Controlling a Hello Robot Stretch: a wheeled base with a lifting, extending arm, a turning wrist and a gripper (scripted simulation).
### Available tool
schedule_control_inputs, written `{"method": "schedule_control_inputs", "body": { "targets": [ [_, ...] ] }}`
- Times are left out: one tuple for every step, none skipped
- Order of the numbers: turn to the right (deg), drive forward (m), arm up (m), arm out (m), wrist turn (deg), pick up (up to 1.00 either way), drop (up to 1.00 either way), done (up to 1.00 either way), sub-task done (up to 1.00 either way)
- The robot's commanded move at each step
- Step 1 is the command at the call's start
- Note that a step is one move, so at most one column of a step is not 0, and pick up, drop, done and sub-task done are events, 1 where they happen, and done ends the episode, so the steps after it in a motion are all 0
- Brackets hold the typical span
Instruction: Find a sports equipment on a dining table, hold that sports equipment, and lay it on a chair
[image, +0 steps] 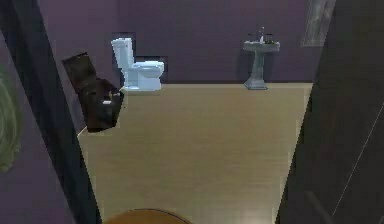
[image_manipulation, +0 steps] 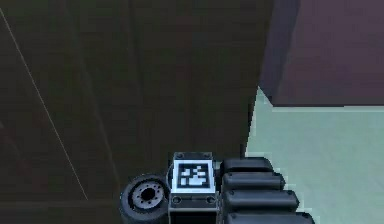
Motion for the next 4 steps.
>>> {"method": "schedule_control_inputs", "body": {
  "targets": [
    [6.0, 0.00, 0.00, 0.00, 0.0, 0.00, 0.00, 0.00, 0.00],
    [0.0, 0.90, 0.00, 0.00, 0.0, 0.00, 0.00, 0.00, 0.00],
    [33.0, 0.00, 0.00, 0.00, 0.0, 0.00, 0.00, 0.00, 0.00],
    [0.0, 0.30, 0.00, 0.00, 0.0, 0.00, 0.00, 0.00, 0.00]
  ]
}}
